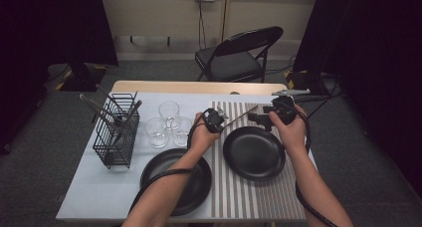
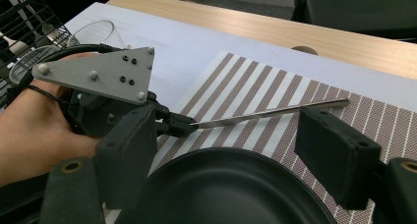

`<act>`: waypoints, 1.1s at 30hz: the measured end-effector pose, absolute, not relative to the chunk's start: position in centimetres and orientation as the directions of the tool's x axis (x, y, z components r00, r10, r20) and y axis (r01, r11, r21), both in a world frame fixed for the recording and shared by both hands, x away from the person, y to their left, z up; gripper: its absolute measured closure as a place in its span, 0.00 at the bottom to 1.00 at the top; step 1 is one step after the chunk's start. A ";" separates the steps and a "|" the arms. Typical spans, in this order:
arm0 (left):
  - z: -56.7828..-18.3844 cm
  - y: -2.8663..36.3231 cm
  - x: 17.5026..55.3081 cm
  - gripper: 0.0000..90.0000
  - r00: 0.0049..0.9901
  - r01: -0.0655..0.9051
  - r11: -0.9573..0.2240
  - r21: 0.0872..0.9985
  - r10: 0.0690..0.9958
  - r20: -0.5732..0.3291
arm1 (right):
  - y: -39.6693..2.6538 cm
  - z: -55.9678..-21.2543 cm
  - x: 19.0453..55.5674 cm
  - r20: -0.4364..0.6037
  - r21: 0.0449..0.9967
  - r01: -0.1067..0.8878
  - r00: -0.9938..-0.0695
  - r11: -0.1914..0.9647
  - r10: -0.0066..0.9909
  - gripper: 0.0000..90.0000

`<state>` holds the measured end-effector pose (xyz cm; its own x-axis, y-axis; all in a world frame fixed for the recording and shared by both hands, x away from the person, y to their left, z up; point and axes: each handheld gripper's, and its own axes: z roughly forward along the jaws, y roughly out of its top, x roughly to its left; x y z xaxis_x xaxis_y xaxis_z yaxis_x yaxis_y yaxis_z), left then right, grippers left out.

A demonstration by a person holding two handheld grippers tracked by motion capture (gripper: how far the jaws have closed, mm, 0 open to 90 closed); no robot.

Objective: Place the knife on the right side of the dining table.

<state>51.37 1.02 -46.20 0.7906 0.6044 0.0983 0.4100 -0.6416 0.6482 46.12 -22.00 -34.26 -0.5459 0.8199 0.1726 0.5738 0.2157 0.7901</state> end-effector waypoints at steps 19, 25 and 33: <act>-46.3 1.1 51.1 0.98 0.790 0.393 -0.642 0.658 0.602 0.115 | -22.0 -35.2 46.0 0.181 0.783 0.584 -0.542 0.213 0.821 0.26; -46.4 1.1 51.1 0.96 0.787 0.392 -0.638 0.663 0.606 0.118 | -22.0 -35.4 46.0 0.185 0.780 0.589 -0.537 0.210 0.823 0.26; -46.4 1.1 51.0 0.93 0.783 0.387 -0.642 0.662 0.608 0.132 | -22.2 -35.7 46.0 0.186 0.779 0.592 -0.532 0.206 0.826 0.26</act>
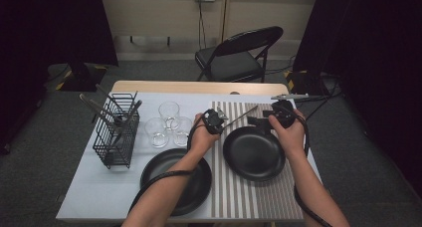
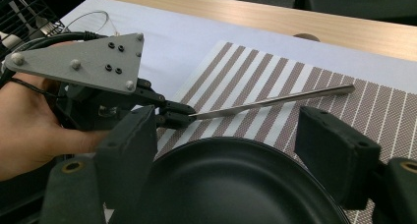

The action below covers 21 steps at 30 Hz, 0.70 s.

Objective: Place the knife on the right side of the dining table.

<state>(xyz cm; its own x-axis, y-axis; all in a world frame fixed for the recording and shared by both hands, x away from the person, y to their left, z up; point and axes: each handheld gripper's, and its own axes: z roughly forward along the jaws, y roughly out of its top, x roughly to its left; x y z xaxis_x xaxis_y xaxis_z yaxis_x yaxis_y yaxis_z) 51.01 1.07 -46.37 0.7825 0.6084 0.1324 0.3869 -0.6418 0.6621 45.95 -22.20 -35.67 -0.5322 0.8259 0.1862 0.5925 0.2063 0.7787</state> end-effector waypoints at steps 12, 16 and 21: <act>-46.3 0.9 50.9 0.89 0.782 0.379 -0.652 0.657 0.605 0.149 | -22.4 -36.2 46.0 0.196 0.771 0.606 -0.520 0.197 0.832 0.26; -46.3 0.9 50.8 0.88 0.782 0.377 -0.653 0.657 0.605 0.152 | -22.4 -36.3 46.0 0.194 0.768 0.608 -0.520 0.201 0.832 0.26; -46.3 0.8 50.7 0.87 0.781 0.376 -0.652 0.658 0.605 0.153 | -22.4 -36.5 46.0 0.196 0.770 0.607 -0.519 0.198 0.832 0.26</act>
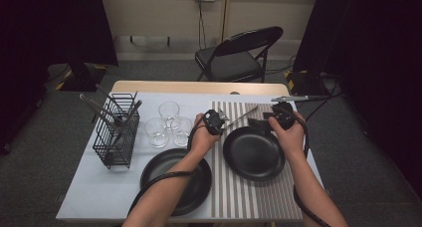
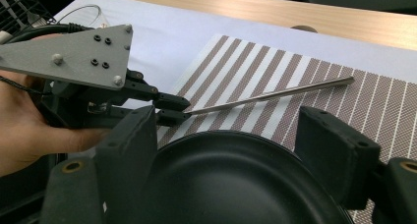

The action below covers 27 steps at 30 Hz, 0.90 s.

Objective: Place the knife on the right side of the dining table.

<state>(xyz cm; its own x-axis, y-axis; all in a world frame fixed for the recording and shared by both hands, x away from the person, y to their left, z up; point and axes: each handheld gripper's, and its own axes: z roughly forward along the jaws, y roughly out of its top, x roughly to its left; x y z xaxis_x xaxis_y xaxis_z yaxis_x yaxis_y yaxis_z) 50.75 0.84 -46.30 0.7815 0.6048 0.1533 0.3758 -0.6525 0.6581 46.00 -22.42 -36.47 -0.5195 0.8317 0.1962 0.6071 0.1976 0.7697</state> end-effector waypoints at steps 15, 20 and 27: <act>-46.2 0.8 50.6 0.83 0.779 0.374 -0.662 0.650 0.604 0.167 | -22.4 -37.3 46.2 0.203 0.761 0.618 -0.516 0.197 0.832 0.26; -46.0 1.2 50.6 0.76 0.772 0.390 -0.636 0.666 0.620 0.140 | -22.3 -37.5 46.3 0.202 0.759 0.620 -0.517 0.201 0.832 0.26; -44.8 1.5 50.3 0.71 0.776 0.394 -0.602 0.695 0.623 0.100 | -22.1 -37.8 46.5 0.208 0.752 0.628 -0.514 0.200 0.832 0.26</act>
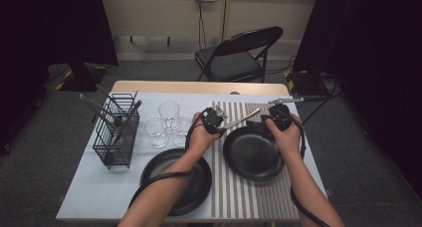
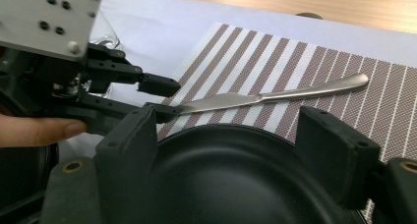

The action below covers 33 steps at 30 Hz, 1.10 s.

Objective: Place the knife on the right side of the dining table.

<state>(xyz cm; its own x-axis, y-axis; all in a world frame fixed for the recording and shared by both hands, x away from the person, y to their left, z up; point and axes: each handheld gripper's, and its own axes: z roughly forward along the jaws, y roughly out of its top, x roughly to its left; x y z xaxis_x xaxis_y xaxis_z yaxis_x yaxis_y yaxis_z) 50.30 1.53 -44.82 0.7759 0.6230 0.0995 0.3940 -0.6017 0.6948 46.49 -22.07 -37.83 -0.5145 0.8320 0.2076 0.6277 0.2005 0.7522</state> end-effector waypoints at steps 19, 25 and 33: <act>-41.3 3.3 47.3 0.56 0.790 0.419 -0.532 0.736 0.613 -0.007 | -21.4 -38.0 46.4 0.183 0.741 0.633 -0.510 0.223 0.841 0.26; -40.9 4.1 46.4 0.54 0.791 0.427 -0.523 0.737 0.612 -0.024 | -21.3 -38.0 46.3 0.172 0.738 0.634 -0.505 0.229 0.846 0.26; -40.7 4.6 45.5 0.51 0.795 0.443 -0.507 0.739 0.604 -0.062 | -21.1 -37.8 46.1 0.168 0.736 0.635 -0.507 0.235 0.845 0.26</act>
<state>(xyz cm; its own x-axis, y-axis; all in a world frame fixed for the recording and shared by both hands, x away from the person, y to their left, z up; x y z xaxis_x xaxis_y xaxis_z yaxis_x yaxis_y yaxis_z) 45.51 4.57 -40.67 0.7948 0.6037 -0.0620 0.4429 -0.5072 0.7393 46.14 -21.06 -37.80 -0.5071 0.8454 0.1678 0.6350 0.2348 0.7359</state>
